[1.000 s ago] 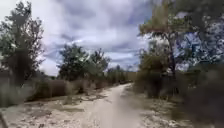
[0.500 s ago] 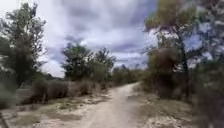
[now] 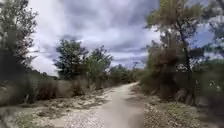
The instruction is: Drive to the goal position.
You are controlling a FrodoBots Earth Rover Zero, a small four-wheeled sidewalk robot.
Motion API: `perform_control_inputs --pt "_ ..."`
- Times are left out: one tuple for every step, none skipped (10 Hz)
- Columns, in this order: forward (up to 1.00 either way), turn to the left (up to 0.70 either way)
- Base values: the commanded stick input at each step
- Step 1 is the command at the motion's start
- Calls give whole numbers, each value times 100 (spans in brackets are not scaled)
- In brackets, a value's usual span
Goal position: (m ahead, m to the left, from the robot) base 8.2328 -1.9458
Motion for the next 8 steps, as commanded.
perform_control_inputs --pt "85 0" --pt "85 8" --pt "85 31" --pt "85 26" --pt "85 6" --pt "85 0" --pt "85 0" --pt "85 0"
